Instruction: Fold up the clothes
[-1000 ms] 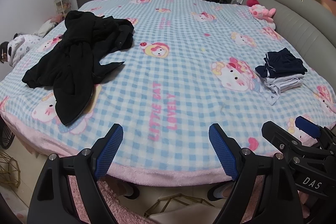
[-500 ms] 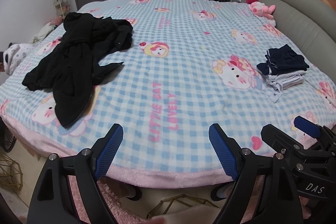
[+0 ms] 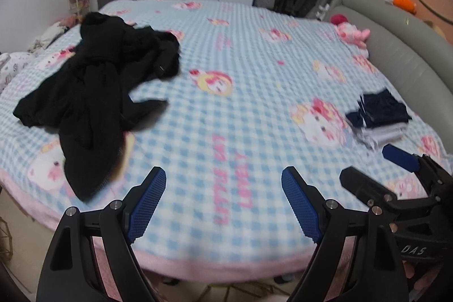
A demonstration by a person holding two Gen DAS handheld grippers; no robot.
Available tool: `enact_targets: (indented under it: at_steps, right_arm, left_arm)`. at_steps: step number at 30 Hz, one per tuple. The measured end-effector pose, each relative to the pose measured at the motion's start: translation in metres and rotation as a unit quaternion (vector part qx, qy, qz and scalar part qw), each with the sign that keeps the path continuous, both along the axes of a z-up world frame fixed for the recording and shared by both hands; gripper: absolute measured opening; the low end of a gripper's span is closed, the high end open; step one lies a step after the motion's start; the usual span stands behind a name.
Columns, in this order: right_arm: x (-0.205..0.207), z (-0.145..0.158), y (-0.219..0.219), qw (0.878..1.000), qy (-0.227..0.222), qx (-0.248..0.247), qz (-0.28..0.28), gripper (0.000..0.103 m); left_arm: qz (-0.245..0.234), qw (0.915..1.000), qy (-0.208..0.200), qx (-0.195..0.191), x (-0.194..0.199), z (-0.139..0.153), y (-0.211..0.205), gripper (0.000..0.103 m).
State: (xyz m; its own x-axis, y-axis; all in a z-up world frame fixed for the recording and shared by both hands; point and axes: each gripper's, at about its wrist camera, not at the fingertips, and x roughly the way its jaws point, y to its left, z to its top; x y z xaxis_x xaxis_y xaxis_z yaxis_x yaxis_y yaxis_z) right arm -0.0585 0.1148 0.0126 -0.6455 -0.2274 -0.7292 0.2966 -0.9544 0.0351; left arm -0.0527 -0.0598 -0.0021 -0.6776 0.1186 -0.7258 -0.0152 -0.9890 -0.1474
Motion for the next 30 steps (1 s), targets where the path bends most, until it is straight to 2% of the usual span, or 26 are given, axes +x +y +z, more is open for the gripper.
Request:
enact_targets:
  at_steps: [3, 6, 11, 15, 21, 25, 28, 30]
  right_arm:
    - [-0.017, 0.004, -0.024, 1.000, 0.008, 0.002, 0.018, 0.102]
    - [-0.033, 0.004, -0.054, 0.999, 0.015, 0.008, 0.033, 0.102]
    - [-0.059, -0.012, -0.104, 0.998, 0.000, 0.002, 0.064, 0.102]
    - [-0.080, -0.031, -0.144, 0.996, -0.021, -0.011, 0.090, 0.102]
    - [-0.107, -0.065, -0.204, 0.991, -0.049, -0.014, 0.122, 0.100]
    - [-0.120, -0.088, -0.237, 0.989, -0.055, 0.000, 0.138, 0.096]
    - [-0.132, -0.109, -0.257, 0.986, -0.076, -0.014, 0.150, 0.094]
    - [-0.140, -0.120, -0.265, 0.983, -0.095, -0.027, 0.155, 0.090]
  left_arm:
    - [0.024, 0.9995, 0.016, -0.011, -0.012, 0.007, -0.025, 0.086]
    - [0.062, 0.9978, 0.015, -0.019, -0.021, 0.006, -0.058, 0.086]
    - [0.140, 0.9898, -0.012, -0.020, -0.033, -0.020, -0.120, 0.086]
    - [0.188, 0.9816, -0.031, 0.017, -0.040, -0.056, -0.163, 0.086]
    - [0.228, 0.9695, -0.050, 0.074, -0.063, -0.107, -0.207, 0.081]
    - [0.267, 0.9558, -0.059, 0.109, -0.076, -0.140, -0.234, 0.081]
    - [0.249, 0.9562, -0.059, 0.142, -0.079, -0.158, -0.242, 0.081]
    - [0.227, 0.9634, -0.058, 0.130, -0.082, -0.163, -0.240, 0.079]
